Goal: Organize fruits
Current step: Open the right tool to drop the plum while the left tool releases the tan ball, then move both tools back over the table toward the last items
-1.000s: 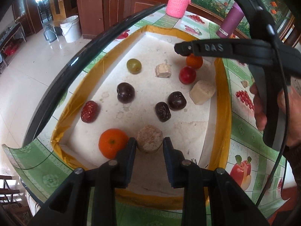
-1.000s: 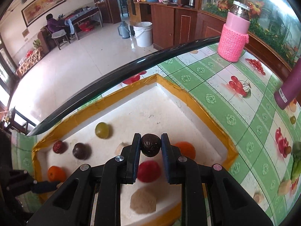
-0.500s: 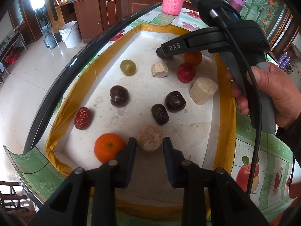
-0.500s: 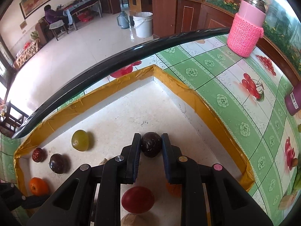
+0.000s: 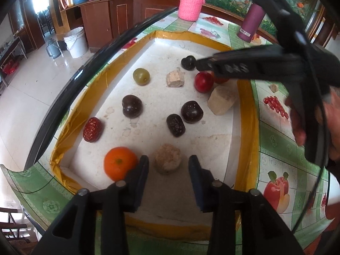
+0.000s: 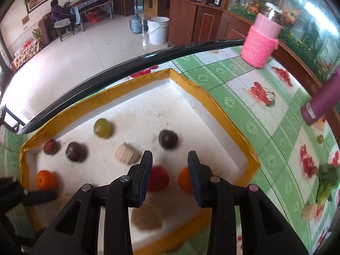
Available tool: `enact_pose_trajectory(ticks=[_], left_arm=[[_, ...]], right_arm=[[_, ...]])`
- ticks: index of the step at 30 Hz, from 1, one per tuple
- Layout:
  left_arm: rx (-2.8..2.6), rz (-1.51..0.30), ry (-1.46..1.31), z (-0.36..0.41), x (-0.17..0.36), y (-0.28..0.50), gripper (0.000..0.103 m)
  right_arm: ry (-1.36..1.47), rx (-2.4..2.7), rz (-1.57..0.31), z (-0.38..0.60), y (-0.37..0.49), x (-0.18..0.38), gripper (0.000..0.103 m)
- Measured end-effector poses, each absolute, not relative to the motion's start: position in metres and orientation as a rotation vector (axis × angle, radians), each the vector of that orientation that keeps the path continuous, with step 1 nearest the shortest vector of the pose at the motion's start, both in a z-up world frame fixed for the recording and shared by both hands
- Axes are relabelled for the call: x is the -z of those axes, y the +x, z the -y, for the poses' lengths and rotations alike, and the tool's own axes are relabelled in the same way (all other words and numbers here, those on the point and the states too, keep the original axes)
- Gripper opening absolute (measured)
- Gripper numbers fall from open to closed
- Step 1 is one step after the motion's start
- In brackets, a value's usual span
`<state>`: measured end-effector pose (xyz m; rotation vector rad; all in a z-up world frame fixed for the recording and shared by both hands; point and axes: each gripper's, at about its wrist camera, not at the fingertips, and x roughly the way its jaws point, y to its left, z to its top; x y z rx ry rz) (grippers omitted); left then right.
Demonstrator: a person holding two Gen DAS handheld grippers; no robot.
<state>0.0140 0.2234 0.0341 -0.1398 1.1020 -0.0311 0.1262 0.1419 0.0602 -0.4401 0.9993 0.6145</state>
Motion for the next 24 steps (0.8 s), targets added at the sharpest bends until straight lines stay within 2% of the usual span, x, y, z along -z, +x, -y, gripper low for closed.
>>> enact_pose_trajectory(ticks=[2, 4, 6, 8, 10, 18, 24], left_arm=[[0.042, -1.077, -0.14, -0.225, -0.039, 0.01, 0.059], [0.044, -1.049, -0.135, -0.225, -0.044, 0.004, 0.066], [0.034, -1.026, -0.123, -0.223, -0.047, -0.001, 0.069], [0.017, -1.012, -0.124, -0.222, -0.051, -0.008, 0.07], [-0.008, -0.99, -0.139, -0.22, -0.055, -0.017, 0.073], [-0.072, -0.992, -0.142, -0.198, -0.063, -0.043, 0.076], [-0.017, -1.002, -0.12, -0.165, -0.08, -0.039, 0.076]], right_arm=[[-0.421, -0.597, -0.991, -0.128, 0.11, -0.069, 0.033], [-0.409, -0.57, -0.989, -0.116, 0.092, -0.075, 0.033], [-0.386, -0.552, -0.998, -0.102, 0.073, -0.079, 0.039], [-0.362, -0.531, -1.003, -0.089, 0.054, -0.083, 0.056], [-0.354, -0.517, -0.99, -0.079, 0.035, -0.086, 0.067], [-0.336, -0.509, -0.97, -0.024, -0.027, -0.095, 0.068], [-0.242, -0.406, -0.998, 0.053, -0.038, -0.09, 0.068]])
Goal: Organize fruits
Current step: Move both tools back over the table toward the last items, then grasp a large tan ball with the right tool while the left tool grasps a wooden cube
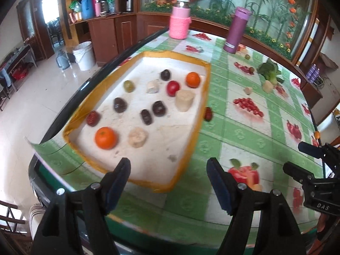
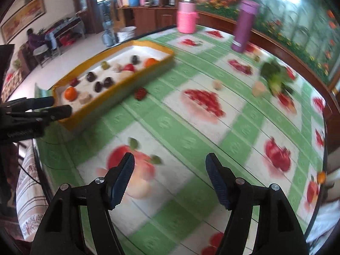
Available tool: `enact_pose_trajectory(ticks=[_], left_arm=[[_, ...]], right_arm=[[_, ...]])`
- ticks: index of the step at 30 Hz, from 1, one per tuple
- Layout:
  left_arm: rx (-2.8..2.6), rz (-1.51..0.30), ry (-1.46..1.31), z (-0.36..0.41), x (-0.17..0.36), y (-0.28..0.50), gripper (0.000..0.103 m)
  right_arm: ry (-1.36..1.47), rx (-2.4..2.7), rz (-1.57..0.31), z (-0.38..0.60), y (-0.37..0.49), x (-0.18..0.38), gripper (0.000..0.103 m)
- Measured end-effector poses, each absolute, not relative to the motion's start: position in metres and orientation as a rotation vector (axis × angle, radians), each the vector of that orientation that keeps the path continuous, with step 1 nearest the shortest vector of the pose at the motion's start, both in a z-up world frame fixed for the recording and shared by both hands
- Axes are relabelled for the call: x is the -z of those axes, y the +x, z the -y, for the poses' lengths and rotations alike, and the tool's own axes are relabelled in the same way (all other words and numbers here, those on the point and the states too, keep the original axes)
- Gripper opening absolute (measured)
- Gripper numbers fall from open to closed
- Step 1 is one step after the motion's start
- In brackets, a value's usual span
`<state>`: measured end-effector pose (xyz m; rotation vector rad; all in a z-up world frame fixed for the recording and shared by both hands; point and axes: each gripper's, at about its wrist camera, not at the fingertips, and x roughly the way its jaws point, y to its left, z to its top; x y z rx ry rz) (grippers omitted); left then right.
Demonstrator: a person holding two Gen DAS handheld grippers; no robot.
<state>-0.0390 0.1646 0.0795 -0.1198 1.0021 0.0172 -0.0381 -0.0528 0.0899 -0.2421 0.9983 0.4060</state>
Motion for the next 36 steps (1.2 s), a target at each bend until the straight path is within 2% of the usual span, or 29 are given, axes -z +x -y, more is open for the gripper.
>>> enact_pose_trajectory(ticks=[7, 13, 21, 28, 30, 31, 32, 36], left_arm=[[0.126, -1.037, -0.054, -0.096, -0.095, 0.004, 0.077], [0.188, -1.075, -0.013, -0.054, -0.092, 0.043, 0.077], [0.197, -1.125, 0.076, -0.032, -0.081, 0.099, 0.077], [0.223, -1.161, 0.089, -0.023, -0.064, 0.134, 0.077], [0.24, -1.173, 0.081, -0.015, -0.058, 0.142, 0.077], [0.245, -1.175, 0.081, -0.011, -0.056, 0.146, 0.077], [0.253, -1.175, 0.081, -0.006, -0.053, 0.15, 0.077], [0.26, -1.172, 0.086, 0.01, -0.042, 0.166, 0.077]], right_arm=[[-0.146, -0.201, -1.008, 0.15, -0.015, -0.089, 0.069], [-0.042, -0.111, -0.977, 0.195, 0.043, -0.094, 0.069], [0.01, -0.108, -0.993, 0.178, 0.162, -0.069, 0.07], [-0.076, -0.132, -1.062, 0.147, 0.208, -0.034, 0.069], [-0.167, -0.132, -1.061, 0.133, 0.21, -0.027, 0.062], [-0.169, -0.15, -1.04, 0.131, 0.209, -0.029, 0.045], [-0.164, -0.159, -1.046, 0.131, 0.21, -0.03, 0.034], [-0.134, -0.178, -1.043, 0.139, 0.2, -0.036, 0.034]])
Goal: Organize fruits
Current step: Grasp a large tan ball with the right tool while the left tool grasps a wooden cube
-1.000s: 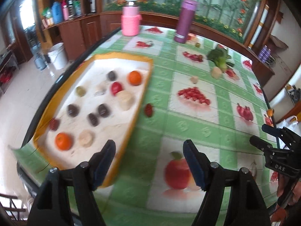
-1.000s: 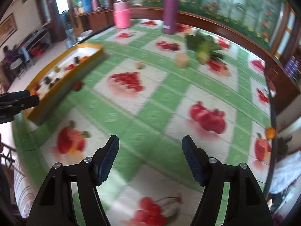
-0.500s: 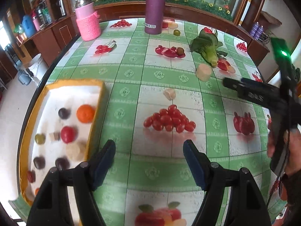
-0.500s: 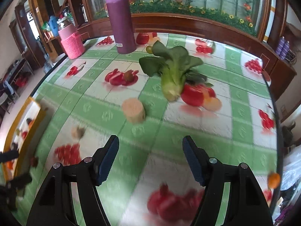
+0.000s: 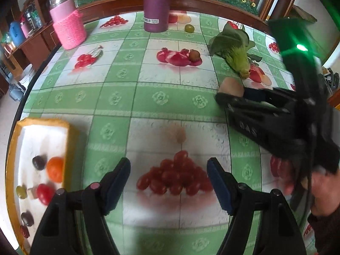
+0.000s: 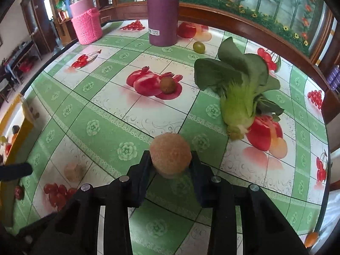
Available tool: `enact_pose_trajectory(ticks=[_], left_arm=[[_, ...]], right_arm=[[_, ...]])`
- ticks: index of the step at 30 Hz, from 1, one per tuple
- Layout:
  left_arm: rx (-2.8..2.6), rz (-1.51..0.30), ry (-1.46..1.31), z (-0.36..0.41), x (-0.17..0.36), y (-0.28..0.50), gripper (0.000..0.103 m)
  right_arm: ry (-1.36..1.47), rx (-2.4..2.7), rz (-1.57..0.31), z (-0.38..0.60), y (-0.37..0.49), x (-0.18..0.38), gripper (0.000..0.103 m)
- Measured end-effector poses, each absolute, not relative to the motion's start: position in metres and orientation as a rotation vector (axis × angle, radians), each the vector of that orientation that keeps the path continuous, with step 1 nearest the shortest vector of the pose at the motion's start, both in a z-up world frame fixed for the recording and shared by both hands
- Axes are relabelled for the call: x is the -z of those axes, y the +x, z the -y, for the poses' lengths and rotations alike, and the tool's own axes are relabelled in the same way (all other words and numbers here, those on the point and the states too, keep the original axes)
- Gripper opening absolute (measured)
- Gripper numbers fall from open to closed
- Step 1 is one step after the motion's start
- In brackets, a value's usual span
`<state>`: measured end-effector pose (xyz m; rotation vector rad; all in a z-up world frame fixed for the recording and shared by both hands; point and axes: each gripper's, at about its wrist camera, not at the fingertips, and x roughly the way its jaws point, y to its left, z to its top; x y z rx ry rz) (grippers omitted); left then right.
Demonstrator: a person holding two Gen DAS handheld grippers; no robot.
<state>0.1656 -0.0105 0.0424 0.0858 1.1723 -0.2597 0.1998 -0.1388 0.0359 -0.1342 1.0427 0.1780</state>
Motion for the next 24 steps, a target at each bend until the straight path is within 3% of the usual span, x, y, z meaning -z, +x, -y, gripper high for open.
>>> enact_pose_trajectory(ticks=[4, 6, 8, 9, 24], left_arm=[[0.256, -1.177, 0.062, 0.018, -0.031, 0.182, 0.071], [0.259, -1.183, 0.054, 0.021, -0.025, 0.188, 0.056], [0.259, -1.156, 0.057, 0.022, -0.021, 0.189, 0.028], [0.278, -1.143, 0.053, 0.022, -0.021, 0.188, 0.022], [0.331, -1.087, -0.099, -0.051, -0.061, 0.108, 0.023]], right_arm=[[-0.116, -0.193, -1.048, 0.149, 0.185, -0.037, 0.034], [-0.116, -0.191, -1.055, 0.152, 0.18, -0.037, 0.034], [-0.114, -0.191, -1.058, 0.155, 0.174, -0.036, 0.034], [-0.115, -0.191, -1.058, 0.156, 0.171, -0.037, 0.034], [-0.159, -0.273, -1.039, 0.132, 0.11, -0.067, 0.034]])
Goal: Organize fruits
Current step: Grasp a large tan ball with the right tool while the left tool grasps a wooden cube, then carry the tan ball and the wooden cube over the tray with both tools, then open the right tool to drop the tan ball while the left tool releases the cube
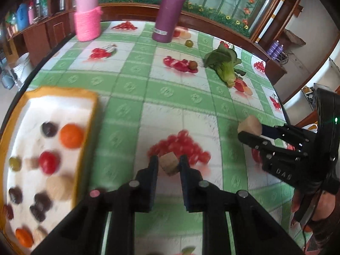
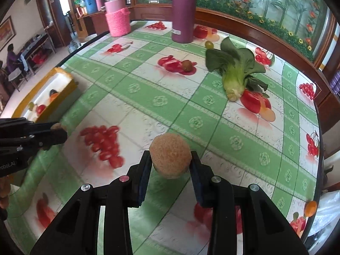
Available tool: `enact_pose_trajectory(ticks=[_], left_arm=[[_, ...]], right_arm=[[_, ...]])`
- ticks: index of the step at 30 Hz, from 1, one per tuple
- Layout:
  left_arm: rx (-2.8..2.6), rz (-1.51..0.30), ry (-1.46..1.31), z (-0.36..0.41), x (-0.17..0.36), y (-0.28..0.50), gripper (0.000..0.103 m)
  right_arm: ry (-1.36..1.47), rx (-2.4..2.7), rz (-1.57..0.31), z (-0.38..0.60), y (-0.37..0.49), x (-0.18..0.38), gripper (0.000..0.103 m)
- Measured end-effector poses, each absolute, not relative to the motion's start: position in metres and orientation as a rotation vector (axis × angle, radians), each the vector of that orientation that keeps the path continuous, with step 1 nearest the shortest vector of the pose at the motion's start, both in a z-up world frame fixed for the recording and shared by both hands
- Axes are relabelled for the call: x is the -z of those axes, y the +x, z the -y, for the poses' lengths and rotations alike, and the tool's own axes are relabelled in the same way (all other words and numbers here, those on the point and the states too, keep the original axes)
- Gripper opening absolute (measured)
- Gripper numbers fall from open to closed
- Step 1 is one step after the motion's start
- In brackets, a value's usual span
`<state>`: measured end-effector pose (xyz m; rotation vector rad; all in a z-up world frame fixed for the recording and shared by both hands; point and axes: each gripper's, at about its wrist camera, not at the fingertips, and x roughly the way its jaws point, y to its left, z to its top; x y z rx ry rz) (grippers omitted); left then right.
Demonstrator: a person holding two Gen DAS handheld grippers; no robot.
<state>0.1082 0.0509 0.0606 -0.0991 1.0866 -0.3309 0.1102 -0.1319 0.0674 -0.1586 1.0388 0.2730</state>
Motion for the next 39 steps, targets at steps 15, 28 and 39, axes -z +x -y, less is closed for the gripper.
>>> enact_pose_trajectory(ticks=[15, 28, 39], left_arm=[[0.121, -1.053, -0.209, -0.189, -0.077, 0.039, 0.023], [-0.005, -1.086, -0.241, -0.27, -0.053, 0.035, 0.023], [-0.021, -1.144, -0.214, -0.277, -0.03, 0.05, 0.023]], right_arm=[[-0.195, -0.476, -1.021, 0.009, 0.09, -0.092, 0.034], [-0.307, -0.716, -1.071, -0.111, 0.063, -0.074, 0.034], [-0.4, -0.747, -1.142, -0.142, 0.059, -0.045, 0.034]])
